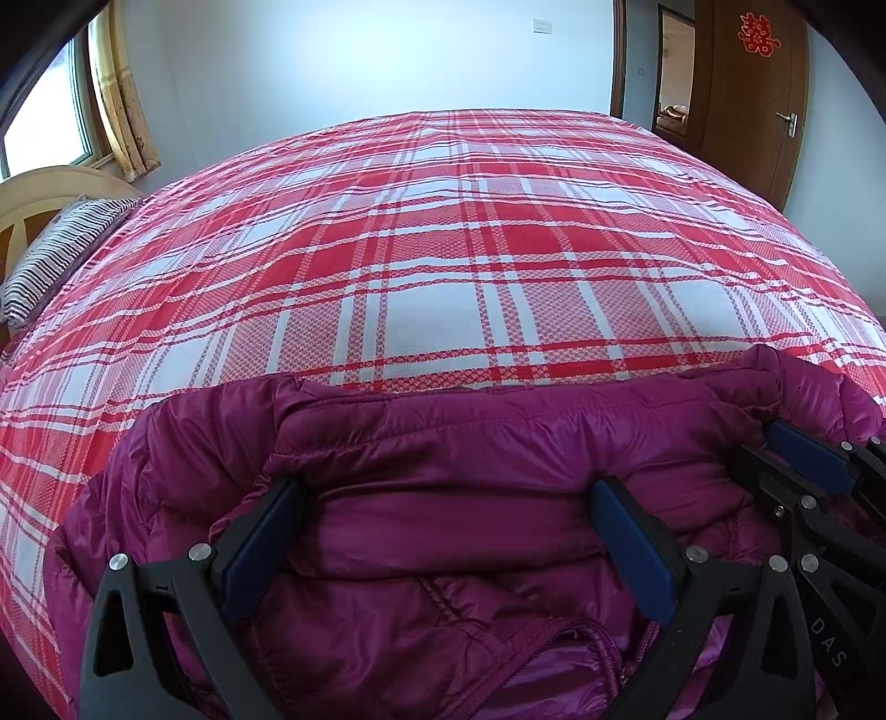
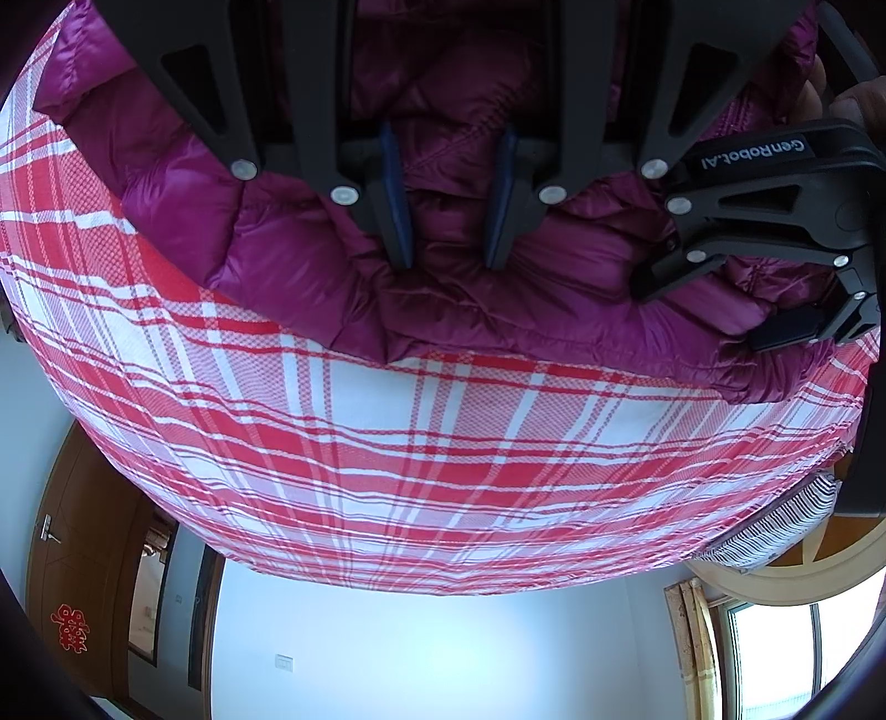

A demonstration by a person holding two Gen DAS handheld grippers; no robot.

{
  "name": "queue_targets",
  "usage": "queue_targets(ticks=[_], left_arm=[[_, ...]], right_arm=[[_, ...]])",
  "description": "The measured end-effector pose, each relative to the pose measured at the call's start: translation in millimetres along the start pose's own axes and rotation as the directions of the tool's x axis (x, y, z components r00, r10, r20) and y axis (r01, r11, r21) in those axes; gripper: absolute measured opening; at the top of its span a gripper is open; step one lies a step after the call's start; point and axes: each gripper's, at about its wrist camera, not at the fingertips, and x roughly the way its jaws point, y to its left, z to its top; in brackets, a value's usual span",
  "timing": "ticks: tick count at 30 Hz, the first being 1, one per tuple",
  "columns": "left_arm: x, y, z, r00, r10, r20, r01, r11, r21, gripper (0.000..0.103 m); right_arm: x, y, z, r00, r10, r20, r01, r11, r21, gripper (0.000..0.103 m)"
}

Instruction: Fold large clothes

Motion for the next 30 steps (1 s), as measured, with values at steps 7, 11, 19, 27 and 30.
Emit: queue_targets(ticks=[7, 11, 19, 27, 30], left_arm=[[1.3, -2.2, 0.6, 1.0, 0.01, -0.003, -0.01, 1.0, 0.007, 0.102], [1.8, -3.5, 0.8, 1.0, 0.016, -0.003, -0.016, 1.0, 0.011, 0.102], [-7.3, 2.5, 10.3, 1.0, -0.021, -0.023, 0.021, 1.0, 0.016, 0.102], [-158.4, 64.5, -28.6, 0.972, -0.168, 0.164, 0.171, 0.985, -0.005, 0.102], [-210.8, 91.3, -85.6, 0.968, -0.184, 0.171, 0.179, 0.983, 0.042, 0.102]], right_arm=[[1.3, 2.6, 1.1, 1.0, -0.014, -0.006, 0.014, 1.0, -0.009, 0.03], [1.7, 3.4, 1.6, 1.0, -0.023, -0.008, 0.023, 1.0, -0.016, 0.03], [2.4, 1.8, 7.1, 1.0, -0.009, -0.021, 0.009, 1.0, -0.017, 0.032], [-102.3, -15.4, -11.0, 0.997, 0.006, 0.073, 0.001, 0.995, -0.095, 0.072], [-155.3, -35.8, -40.8, 0.999, 0.017, 0.044, -0.013, 0.994, -0.108, 0.073]])
